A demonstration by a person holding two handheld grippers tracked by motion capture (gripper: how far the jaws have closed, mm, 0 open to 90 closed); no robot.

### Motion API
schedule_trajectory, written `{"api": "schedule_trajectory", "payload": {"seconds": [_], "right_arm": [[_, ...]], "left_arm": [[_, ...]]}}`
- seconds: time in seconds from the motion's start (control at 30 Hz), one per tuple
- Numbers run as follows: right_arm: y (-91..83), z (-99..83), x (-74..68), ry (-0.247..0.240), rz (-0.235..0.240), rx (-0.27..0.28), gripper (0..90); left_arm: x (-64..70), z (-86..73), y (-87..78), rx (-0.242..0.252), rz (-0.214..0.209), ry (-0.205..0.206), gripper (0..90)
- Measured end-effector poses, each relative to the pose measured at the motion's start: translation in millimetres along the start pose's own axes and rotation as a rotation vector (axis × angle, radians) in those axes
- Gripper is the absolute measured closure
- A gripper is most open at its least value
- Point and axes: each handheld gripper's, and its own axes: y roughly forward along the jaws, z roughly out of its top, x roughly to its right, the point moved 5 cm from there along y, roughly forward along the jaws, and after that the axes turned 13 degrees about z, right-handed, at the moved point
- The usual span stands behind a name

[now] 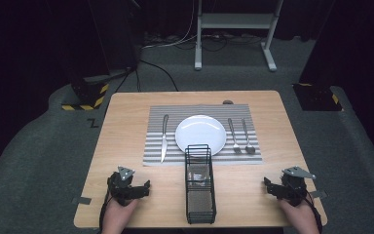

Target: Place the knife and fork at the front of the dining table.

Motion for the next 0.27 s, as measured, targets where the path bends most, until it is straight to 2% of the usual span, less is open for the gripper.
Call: {"api": "schedule_trajectory", "payload": {"seconds": [0.1,0.27], "right_arm": [[0.0,0.0,-0.1,0.000,0.000,0.000,17.5],[-0.1,-0.1,-0.1,0.001,-0.001,0.000,17.4]], "left_arm": [[-4.7,-2.1,-1.2,0.001,-0.005,0.011,0.7],[-5.0,-2.4,-1.5,0.001,-0.008,0.015,0.6]]}}
